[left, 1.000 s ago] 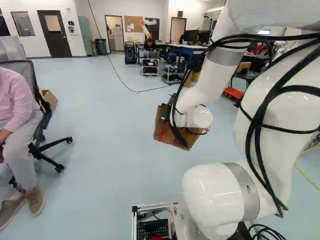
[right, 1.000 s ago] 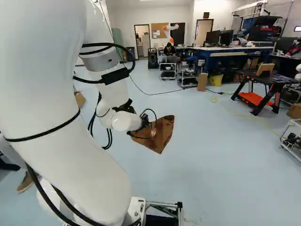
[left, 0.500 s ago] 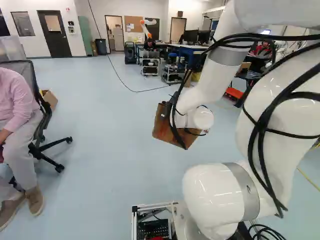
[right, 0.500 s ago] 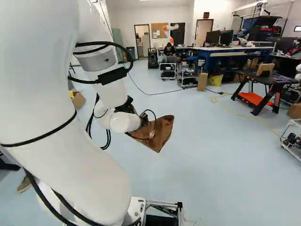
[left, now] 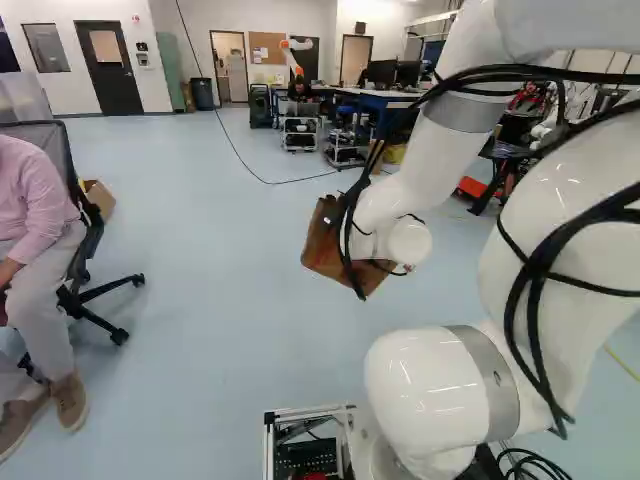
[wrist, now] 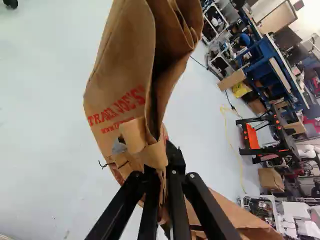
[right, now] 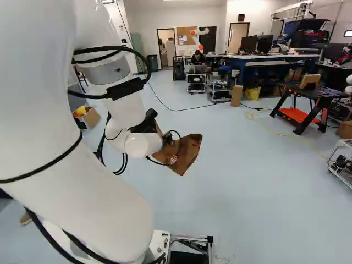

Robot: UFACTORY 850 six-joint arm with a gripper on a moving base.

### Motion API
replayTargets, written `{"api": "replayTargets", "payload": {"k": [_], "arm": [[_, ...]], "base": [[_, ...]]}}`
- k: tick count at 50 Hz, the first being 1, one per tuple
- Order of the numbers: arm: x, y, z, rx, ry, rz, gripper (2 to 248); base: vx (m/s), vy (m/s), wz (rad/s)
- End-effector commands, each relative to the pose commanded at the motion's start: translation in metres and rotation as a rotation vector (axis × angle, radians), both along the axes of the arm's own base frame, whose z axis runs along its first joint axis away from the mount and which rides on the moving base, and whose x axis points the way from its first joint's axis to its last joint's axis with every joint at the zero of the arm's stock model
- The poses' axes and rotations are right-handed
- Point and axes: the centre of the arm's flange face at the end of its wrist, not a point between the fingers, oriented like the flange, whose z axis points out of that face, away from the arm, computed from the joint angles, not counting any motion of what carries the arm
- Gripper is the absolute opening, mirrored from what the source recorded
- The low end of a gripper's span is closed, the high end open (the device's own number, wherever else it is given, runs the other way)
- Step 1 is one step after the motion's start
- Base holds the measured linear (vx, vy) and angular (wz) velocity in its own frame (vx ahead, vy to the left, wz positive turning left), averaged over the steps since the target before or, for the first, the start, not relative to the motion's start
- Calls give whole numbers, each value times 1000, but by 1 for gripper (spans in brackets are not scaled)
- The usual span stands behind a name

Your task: Pick up the grocery bag from the ground

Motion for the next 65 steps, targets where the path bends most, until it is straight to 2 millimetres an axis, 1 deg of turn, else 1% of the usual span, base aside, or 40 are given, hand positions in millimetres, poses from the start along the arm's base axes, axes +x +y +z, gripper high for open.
{"api": "replayTargets", "payload": {"k": [38,65], "arm": [[-25,8,17,322,-141,-156,21],[-39,12,24,494,-206,-219,21]], "base": [[0,0,0],[0,0,0]]}}
